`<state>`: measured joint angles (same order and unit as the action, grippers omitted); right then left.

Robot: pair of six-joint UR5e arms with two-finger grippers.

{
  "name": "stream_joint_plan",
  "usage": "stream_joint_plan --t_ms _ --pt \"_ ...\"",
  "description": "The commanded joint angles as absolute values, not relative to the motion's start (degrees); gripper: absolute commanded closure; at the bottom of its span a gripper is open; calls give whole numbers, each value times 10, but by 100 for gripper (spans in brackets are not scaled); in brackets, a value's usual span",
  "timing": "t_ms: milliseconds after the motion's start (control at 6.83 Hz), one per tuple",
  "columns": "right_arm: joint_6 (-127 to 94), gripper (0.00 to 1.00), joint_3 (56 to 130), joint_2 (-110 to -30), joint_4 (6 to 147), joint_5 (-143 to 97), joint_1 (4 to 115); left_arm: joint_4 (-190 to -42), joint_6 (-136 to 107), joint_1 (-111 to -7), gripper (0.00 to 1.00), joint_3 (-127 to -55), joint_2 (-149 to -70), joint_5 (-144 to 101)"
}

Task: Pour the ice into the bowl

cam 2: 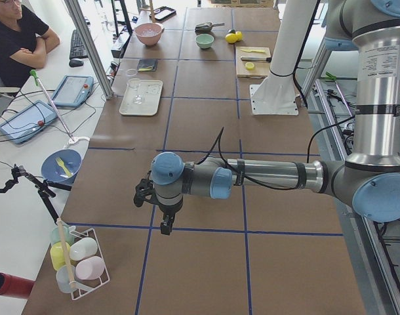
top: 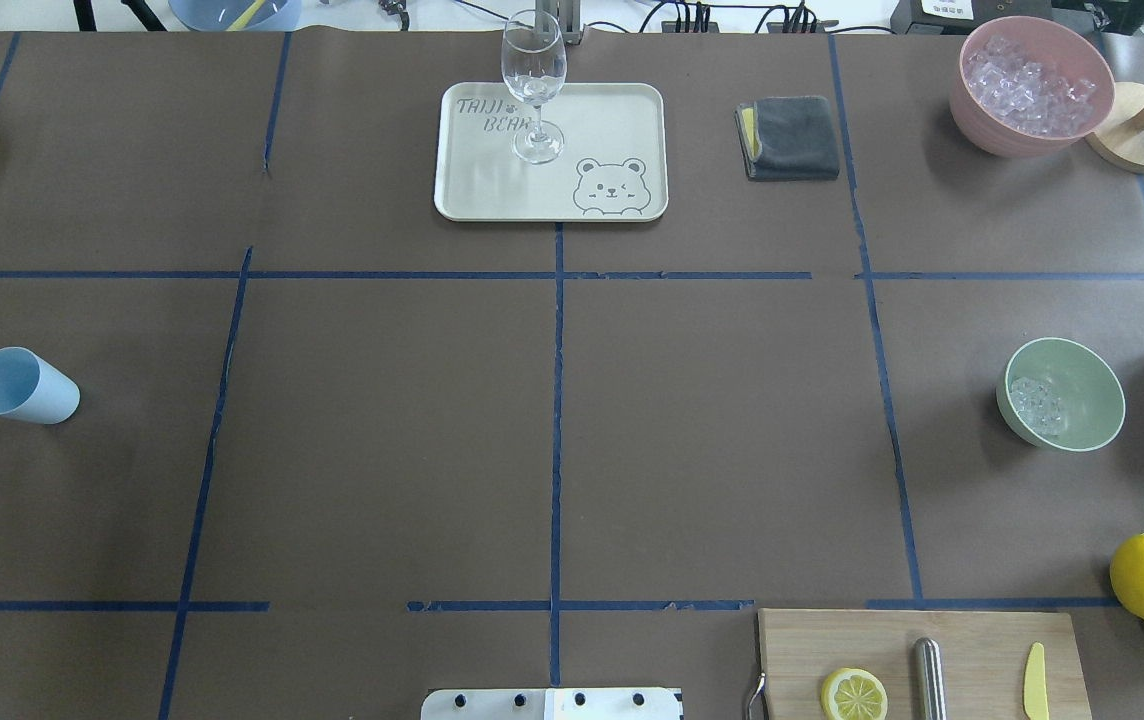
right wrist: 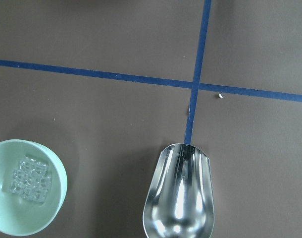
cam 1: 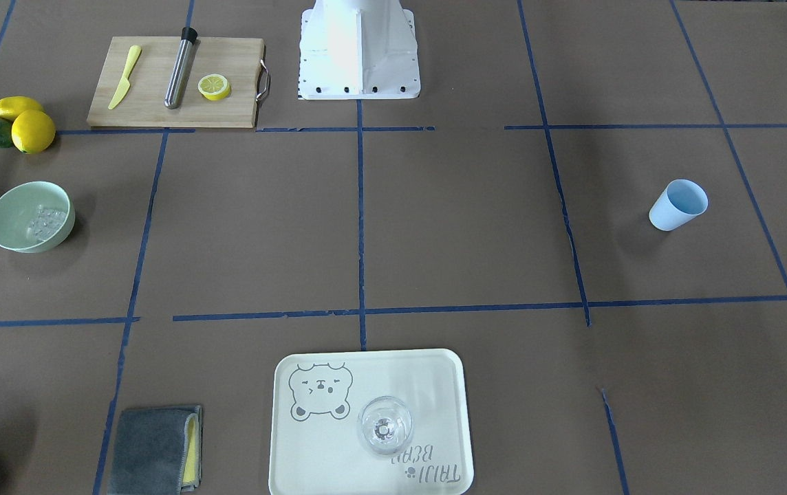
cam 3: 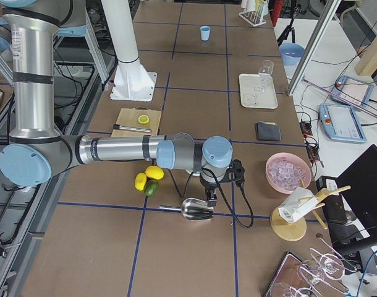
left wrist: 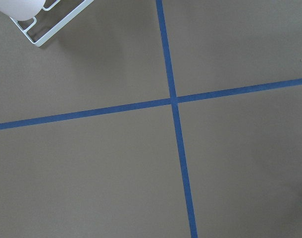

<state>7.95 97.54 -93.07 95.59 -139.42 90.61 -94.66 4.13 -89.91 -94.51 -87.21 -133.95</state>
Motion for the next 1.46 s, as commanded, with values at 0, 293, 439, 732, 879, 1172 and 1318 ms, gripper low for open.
stream_joint_plan --t_ms 0,293,439,732,879,1172,1318 --pt "79 0 952 -933 922 -1393 914 -947 41 -899 0 -946 -874 -1339" --pt "77 0 944 -931 913 -1393 917 -947 41 -900 0 -946 -876 -1339" --pt "62 0 944 -928 911 -1392 917 -947 40 -899 0 -945 -878 -1338" --pt "-4 0 926 -928 858 -1390 917 -947 40 -899 0 -944 -879 -1338" --pt "-23 0 924 -927 857 -1390 917 -947 40 -899 0 -945 -879 -1338" --pt "-28 0 923 -927 857 -1391 917 -947 40 -899 0 -945 -879 -1338" --pt "-27 0 923 -927 856 -1391 917 -947 40 -899 0 -945 -879 -1337"
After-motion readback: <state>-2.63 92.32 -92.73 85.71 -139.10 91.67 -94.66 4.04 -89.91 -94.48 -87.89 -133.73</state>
